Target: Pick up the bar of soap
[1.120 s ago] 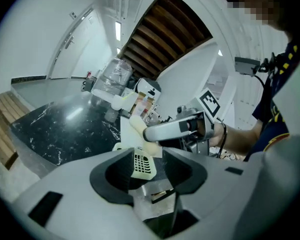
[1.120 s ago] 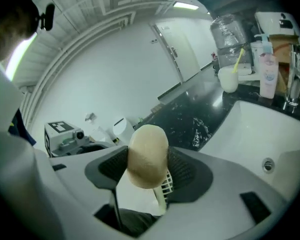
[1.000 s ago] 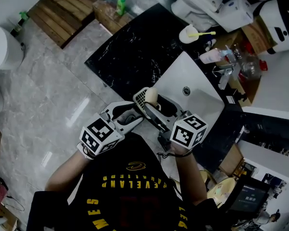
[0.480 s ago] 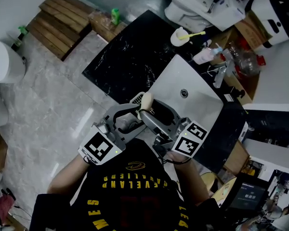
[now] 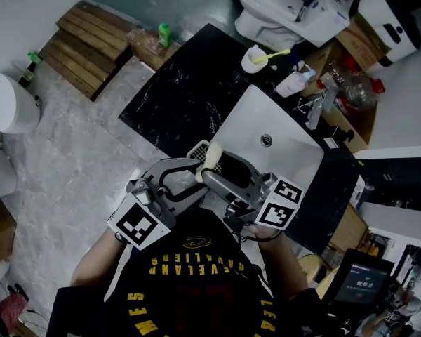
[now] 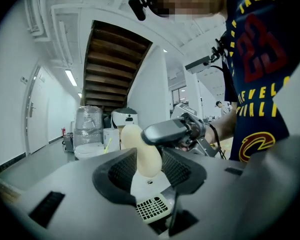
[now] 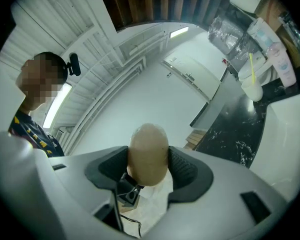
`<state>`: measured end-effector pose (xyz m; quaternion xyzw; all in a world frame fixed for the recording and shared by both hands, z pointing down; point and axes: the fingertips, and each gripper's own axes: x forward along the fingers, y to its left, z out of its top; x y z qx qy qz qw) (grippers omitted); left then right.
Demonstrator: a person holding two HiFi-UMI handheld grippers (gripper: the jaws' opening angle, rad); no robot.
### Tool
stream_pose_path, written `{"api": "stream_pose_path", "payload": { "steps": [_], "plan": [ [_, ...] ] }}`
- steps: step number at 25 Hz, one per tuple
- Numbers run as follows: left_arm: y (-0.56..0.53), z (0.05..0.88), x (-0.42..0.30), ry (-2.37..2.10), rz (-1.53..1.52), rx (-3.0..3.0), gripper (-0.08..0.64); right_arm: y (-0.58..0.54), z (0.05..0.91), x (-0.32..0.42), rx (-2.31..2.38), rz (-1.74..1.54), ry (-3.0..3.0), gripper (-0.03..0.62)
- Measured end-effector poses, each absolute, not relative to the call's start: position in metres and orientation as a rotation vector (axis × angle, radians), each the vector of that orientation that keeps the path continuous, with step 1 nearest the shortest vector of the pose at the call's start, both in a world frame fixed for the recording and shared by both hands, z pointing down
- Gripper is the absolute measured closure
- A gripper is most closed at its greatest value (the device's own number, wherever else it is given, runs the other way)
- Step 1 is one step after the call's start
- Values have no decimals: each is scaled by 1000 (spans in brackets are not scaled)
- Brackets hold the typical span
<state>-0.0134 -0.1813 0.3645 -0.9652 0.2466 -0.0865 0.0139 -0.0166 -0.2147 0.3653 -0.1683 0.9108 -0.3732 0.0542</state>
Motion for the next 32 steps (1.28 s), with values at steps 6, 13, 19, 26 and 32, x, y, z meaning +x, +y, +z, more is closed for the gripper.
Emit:
{"api": "stream_pose_path", "payload": {
  "steps": [6,13,19,26,32],
  "plan": [
    [-180,365,-13,737,-261,-3009,396,-214,367,-16,-476,-1174,2736,328],
    [-181,363,-13,727,-272,-2986,396,-216,364,-16,-468,-1162,2728,328],
    [-182,350,-12,700,-258,-2962,396,-217,347,-14,-461,-1076,2725,328],
    [-183,345,-10,696,-238,-2963,396,-218,341,-11,-470,-1049,2725,328],
    [-184,349,-9,698,-247,-2969,396,-219,346,-11,-476,-1062,2722,328]
  ]
}}
